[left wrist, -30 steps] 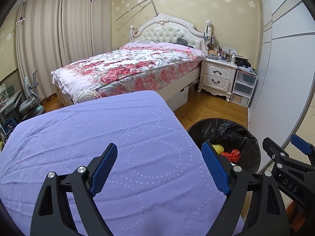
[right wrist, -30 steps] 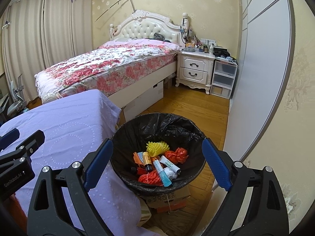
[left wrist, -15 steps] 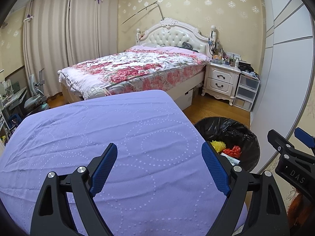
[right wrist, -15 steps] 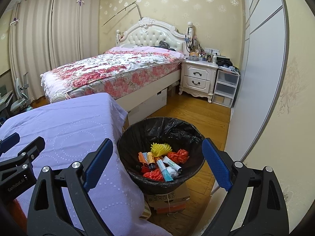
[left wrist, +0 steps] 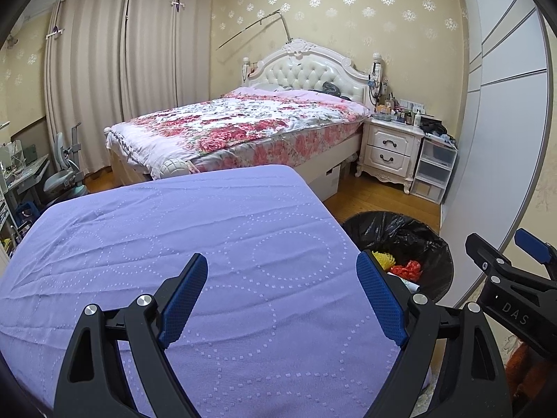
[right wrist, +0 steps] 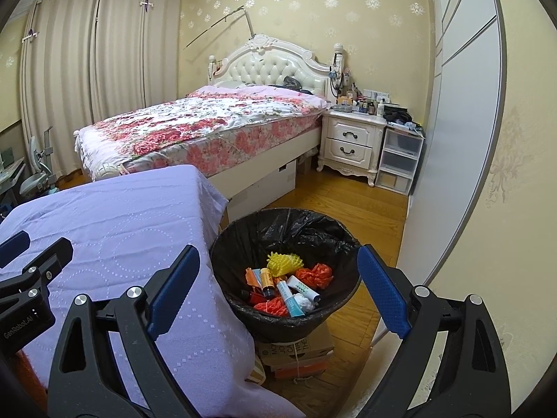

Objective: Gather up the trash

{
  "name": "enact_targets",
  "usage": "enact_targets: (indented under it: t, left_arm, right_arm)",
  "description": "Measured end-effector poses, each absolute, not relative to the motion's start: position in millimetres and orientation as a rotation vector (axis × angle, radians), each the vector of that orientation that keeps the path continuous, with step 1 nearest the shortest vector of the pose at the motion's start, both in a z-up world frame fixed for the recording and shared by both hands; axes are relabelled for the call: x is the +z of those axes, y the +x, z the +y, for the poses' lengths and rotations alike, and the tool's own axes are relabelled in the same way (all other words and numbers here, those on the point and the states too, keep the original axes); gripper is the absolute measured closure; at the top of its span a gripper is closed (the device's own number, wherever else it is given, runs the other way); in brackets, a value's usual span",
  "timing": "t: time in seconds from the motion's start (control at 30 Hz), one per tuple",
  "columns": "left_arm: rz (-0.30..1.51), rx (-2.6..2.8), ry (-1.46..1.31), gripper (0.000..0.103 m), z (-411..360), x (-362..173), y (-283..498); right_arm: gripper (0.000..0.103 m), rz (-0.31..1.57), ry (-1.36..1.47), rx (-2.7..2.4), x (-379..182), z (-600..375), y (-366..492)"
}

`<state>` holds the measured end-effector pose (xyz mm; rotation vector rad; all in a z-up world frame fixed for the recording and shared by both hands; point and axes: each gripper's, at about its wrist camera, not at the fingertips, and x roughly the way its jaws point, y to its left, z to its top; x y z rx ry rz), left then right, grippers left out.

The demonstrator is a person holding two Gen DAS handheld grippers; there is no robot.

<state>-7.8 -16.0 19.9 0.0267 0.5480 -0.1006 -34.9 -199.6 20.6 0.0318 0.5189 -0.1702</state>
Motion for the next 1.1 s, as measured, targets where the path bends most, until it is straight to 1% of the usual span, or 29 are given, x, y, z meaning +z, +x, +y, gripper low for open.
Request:
enact_targets:
  t: [1.1]
  left_arm:
    - [0.558,-0.098,0.02,0.018,-18.2,21.4,-10.4]
  right_arm:
    - [0.013,0.522,0.031,-0.169,20.8,-200.3,-37.1]
